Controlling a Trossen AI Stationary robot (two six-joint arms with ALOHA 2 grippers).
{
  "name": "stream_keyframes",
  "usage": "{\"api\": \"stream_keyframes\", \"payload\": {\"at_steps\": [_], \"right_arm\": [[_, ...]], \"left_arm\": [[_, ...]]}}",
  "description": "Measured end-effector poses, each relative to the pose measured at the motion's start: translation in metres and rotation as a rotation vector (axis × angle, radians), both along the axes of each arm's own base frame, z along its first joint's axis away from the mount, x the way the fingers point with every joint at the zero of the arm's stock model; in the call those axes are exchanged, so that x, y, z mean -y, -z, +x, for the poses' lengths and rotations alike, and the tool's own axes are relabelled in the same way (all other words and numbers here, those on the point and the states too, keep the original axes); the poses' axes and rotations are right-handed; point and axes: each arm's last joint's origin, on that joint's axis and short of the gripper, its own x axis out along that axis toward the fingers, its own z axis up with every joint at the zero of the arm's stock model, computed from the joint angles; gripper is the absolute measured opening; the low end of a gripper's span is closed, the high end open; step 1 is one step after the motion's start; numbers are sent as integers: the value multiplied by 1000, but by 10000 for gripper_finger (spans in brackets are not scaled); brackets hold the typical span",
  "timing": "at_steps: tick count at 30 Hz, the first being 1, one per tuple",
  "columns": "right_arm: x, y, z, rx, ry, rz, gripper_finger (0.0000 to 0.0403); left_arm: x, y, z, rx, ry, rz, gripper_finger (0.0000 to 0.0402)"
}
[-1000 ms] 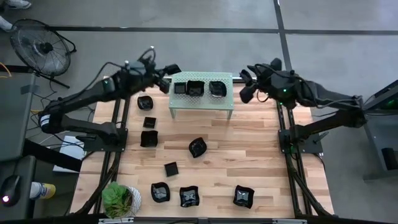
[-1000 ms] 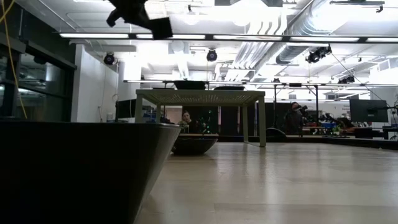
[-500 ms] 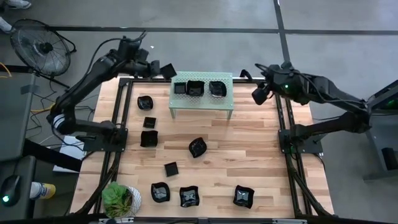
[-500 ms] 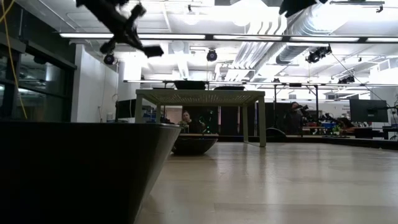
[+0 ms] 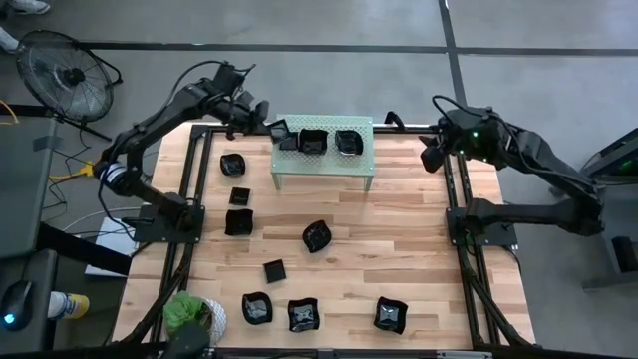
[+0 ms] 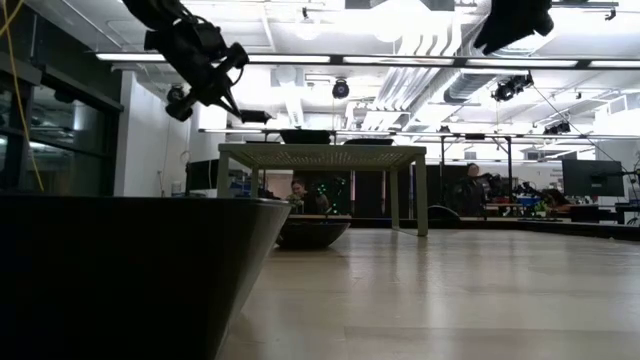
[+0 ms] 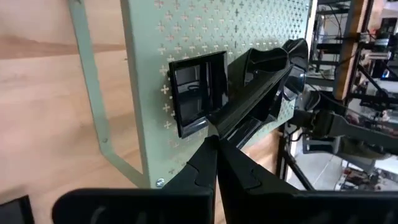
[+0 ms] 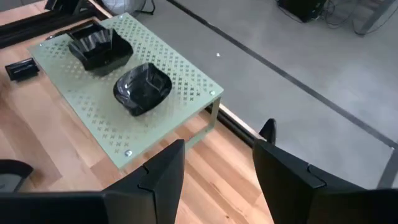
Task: Pick & Place Mini shaped plates
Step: Stack the square shaped plate on top of the square shaped plate on the shelf
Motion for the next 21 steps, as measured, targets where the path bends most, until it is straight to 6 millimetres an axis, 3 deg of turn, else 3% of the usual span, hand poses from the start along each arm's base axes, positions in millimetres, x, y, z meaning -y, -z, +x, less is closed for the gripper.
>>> {"api": "stream_keyframes", "payload": {"at_steps": [10,21], "right_arm": [[3,33,-2,25,-36,44,185],[4,42,2,8,-71,49,185]], "left_arm": [[-13,18,11,-43,-43,-38,0],[-18,21,17,-18,-46,-45,0]]}}
